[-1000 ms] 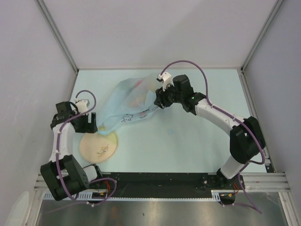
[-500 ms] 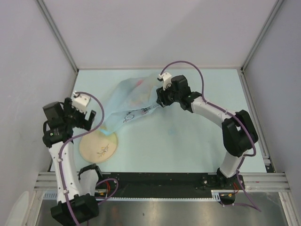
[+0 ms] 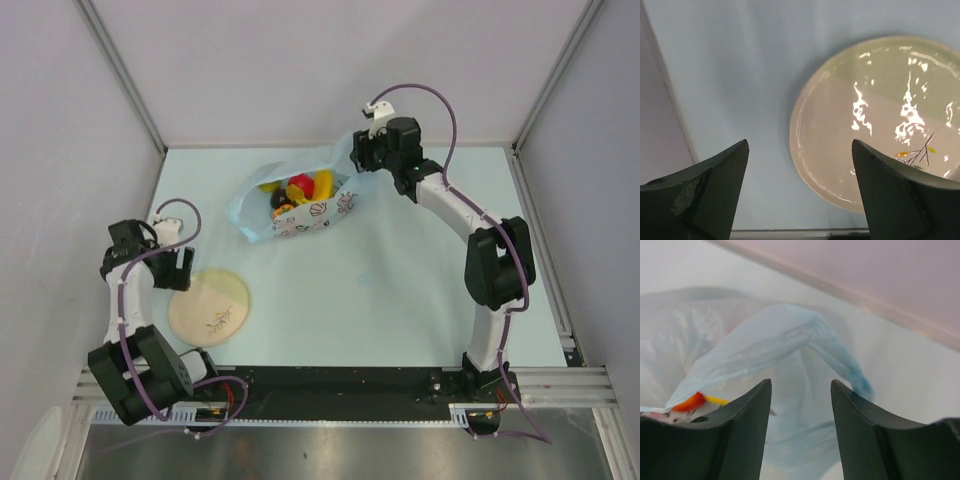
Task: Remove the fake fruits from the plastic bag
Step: Adjust the plastic bag at the center of the board, then move the plate to the center of the board.
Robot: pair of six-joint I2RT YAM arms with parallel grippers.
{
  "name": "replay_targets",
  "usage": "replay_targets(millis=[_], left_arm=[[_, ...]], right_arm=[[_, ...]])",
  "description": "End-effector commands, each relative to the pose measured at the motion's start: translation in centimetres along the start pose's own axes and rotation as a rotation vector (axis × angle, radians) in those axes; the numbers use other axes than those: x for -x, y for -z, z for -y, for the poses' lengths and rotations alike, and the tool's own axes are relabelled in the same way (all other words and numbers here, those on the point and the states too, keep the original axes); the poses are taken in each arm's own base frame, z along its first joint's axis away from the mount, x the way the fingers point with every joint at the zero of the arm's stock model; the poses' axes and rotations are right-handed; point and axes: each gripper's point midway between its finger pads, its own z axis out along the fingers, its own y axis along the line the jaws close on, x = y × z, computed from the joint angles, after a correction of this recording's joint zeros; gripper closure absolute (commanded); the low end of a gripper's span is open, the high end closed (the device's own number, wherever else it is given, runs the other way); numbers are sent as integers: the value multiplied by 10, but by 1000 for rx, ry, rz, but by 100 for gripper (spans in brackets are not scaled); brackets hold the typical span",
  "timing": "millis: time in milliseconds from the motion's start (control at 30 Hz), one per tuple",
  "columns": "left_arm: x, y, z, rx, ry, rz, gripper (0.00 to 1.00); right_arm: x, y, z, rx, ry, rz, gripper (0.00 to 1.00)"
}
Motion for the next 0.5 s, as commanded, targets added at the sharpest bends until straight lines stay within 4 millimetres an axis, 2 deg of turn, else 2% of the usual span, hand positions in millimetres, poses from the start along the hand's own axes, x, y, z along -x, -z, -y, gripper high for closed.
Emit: replay_targets(millis=[0,33,67,133,167,300,400,467], left_arm=[[-41,-13,-5,48,29,-149,12],[-46,-16,-6,53,33,-166,12],[-49,-18,-5,51,34,-172,12],[-56,-27,-2,42,44,-182,12],[-59,-31,0,34,49,-191,12],[-75,-48,6,-1,72,-243,18],[-83,-55,18,-56,73,-259,31],[-82,-56,31,-127,69,-231,38]], right_arm=[[7,40,-73,199,33,-11,41],[3,45,-79,216,50,-22,40],[13,56,-86,231,61,-1,39],[14,63,-93,246,70,-4,38],[20,67,-93,244,72,5,38],[17,71,-91,235,94,-8,38],[19,71,-85,220,108,-8,38],[20,72,-83,216,116,-9,38]])
